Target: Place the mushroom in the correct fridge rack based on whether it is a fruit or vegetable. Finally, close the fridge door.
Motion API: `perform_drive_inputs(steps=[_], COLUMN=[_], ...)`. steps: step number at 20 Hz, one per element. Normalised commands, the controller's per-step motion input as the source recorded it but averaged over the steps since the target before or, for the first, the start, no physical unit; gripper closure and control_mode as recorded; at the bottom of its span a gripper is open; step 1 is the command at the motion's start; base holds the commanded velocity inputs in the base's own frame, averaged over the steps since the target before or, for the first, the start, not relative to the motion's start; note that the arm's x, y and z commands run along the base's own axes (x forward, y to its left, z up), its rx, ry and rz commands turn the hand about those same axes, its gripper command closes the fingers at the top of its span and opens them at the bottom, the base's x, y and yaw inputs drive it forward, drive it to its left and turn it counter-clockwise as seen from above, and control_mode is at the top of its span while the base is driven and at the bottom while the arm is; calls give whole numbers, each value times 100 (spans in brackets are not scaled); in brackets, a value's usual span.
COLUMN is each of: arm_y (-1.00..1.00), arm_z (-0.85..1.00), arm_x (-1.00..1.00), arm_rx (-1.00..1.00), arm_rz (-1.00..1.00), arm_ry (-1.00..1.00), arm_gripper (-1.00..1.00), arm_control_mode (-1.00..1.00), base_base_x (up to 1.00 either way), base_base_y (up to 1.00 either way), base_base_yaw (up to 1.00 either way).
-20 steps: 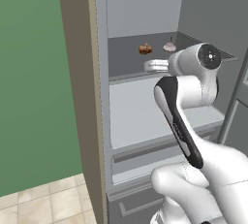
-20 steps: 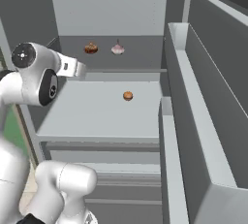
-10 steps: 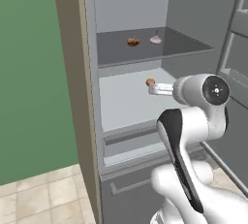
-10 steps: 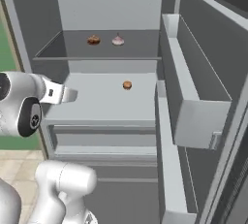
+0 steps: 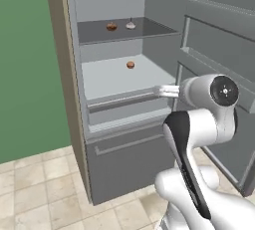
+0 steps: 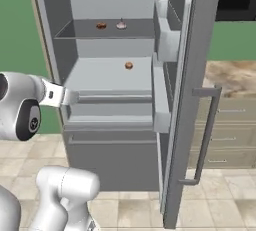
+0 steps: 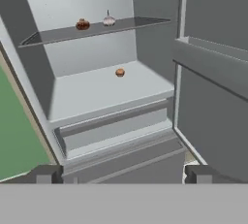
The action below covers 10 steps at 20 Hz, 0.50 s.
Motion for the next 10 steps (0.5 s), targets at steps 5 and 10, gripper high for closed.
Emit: perform_drive_inputs(steps=[5, 10], arm_y=[0, 0], arm_z=[0, 0], arm_x=[0, 0], arm_rx=[0, 0], arm_rz=[0, 0], arm_ry=[0, 0], arm_gripper=[-100, -100], arm_control_mode=[100, 100], base_base_x=[-100, -94], base_base_y=[-56, -100], base_base_yaw=[-9, -8])
